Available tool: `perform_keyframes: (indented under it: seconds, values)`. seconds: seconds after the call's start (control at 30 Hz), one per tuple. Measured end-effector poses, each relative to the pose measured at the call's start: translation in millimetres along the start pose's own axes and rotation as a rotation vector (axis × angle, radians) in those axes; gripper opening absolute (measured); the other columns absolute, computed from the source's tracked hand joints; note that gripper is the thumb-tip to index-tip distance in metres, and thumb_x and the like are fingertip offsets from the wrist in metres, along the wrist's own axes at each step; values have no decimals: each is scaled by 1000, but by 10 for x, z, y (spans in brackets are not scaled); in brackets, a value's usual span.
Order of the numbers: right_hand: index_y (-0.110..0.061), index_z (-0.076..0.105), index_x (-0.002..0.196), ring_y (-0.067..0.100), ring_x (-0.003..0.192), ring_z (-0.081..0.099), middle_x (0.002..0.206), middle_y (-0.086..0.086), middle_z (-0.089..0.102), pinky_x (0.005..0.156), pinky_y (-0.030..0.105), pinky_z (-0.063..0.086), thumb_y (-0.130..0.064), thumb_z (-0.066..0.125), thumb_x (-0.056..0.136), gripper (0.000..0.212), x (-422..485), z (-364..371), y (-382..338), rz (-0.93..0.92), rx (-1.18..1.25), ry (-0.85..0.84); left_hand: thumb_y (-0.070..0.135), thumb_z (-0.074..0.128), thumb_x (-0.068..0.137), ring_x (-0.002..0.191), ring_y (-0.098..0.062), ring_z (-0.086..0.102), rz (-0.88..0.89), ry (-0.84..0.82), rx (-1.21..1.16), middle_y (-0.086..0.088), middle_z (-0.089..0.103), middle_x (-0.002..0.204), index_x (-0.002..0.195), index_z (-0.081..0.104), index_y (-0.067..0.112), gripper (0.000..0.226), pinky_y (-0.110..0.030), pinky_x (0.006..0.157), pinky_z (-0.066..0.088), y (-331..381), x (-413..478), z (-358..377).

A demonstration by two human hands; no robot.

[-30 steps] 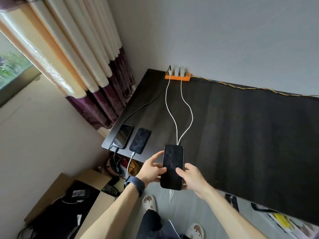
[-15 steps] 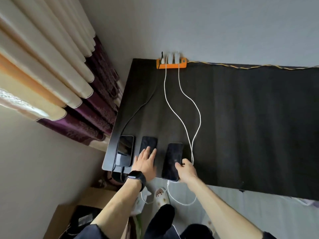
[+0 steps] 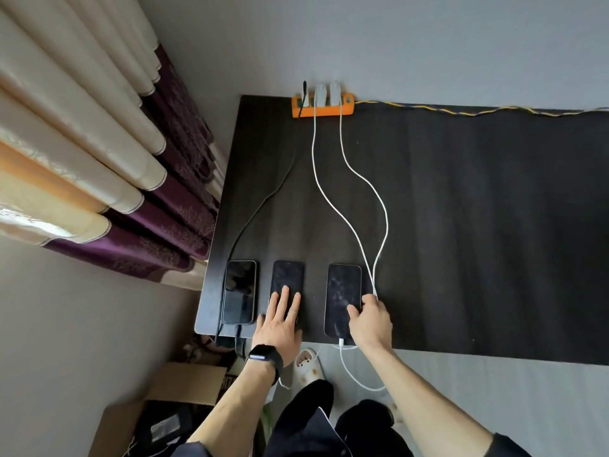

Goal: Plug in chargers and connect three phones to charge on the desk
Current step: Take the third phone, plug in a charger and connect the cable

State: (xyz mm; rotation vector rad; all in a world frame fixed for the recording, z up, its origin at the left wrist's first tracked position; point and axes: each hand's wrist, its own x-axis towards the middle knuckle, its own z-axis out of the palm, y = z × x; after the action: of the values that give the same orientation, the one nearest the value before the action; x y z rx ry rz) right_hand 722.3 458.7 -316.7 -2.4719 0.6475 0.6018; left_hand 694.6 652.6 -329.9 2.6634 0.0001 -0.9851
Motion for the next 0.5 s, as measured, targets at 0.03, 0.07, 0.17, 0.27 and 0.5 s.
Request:
perform_keyframes:
  seconds: [0.03,0.07,0.17,0.27,0.5]
  values:
    - [-7,57,113,33,106,62,116,11,61,85,37,48,-31,59,98,28,-12,11,-9,-6,-14,14,31,38,100,150,-19,-21,-1,1,-1,8,-28,161,155,-12,34,75,-53,122,10,1,-7,5]
    - [-8,57,114,33,106,63,118,11,61,86,38,49,-32,59,98,30,-23,18,-19,-9,-29,19,31,38,100,150,-20,-22,-6,-1,-2,8,-29,161,155,-12,34,75,-53,122,11,2,-13,5]
    - [-11,58,117,32,107,64,121,8,62,88,40,51,-37,57,98,32,-31,27,-44,-12,-75,31,31,39,100,150,-20,-23,-12,1,7,8,-31,159,155,-15,33,76,-53,122,11,22,-30,4]
    - [-14,59,119,29,109,64,120,5,63,91,39,50,-39,60,96,35,-5,3,-57,-14,-135,15,31,39,100,150,-21,-23,-24,2,12,7,-31,159,155,-16,32,77,-53,122,11,49,-30,6]
    - [-20,62,125,27,112,64,122,2,68,93,36,51,-36,56,98,32,101,-139,-2,-117,-94,-58,31,41,100,152,-24,-14,-90,10,-16,3,-18,164,157,-3,29,72,-55,122,10,136,12,-49]
